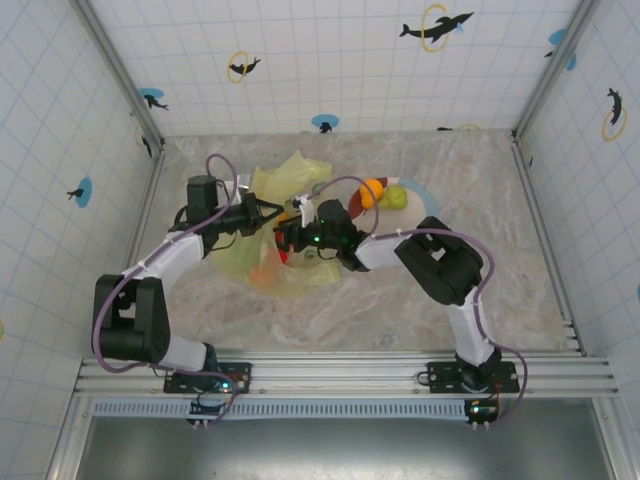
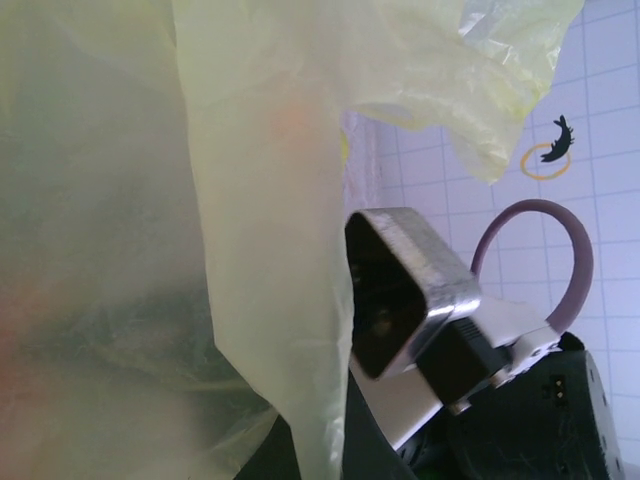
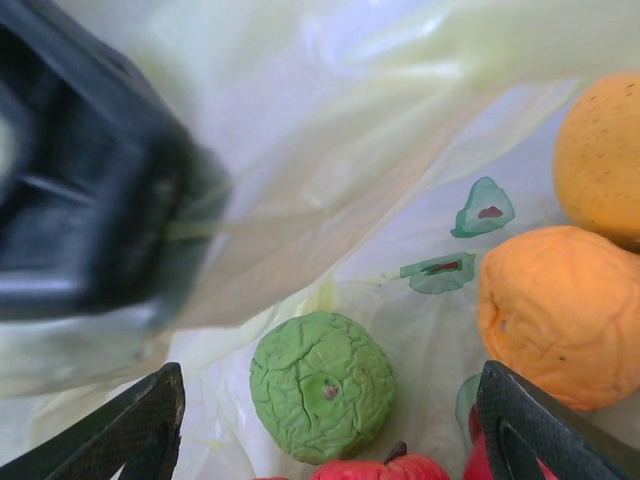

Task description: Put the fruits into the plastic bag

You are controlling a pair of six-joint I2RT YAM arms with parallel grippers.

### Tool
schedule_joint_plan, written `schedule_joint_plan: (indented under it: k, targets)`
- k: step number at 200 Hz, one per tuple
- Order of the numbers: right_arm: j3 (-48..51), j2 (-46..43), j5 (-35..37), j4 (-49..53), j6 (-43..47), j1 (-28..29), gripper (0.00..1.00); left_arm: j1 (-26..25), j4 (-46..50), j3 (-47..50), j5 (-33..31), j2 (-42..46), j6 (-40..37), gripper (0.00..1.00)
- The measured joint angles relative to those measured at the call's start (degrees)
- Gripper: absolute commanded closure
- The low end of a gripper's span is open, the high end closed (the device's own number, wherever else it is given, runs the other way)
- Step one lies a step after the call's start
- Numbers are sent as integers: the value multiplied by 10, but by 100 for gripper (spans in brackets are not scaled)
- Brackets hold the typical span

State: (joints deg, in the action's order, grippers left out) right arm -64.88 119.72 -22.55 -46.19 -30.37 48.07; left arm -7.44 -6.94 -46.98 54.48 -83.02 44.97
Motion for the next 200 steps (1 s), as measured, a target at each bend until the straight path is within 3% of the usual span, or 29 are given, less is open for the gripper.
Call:
schedule_joint_plan:
  k: [64, 133, 167, 200]
  targets:
    - [91, -96, 16, 24, 32, -35, 26, 0, 2, 1, -3, 0, -2, 100]
    - [228, -321, 99, 163, 154, -80, 25, 0, 12, 1, -23, 0, -14, 100]
    - [264, -407, 158, 222, 173, -126, 16, 0, 14, 1, -25, 0, -14, 100]
    - [259, -412, 246, 270, 126, -200, 6, 0, 14, 1, -25, 0, -14, 100]
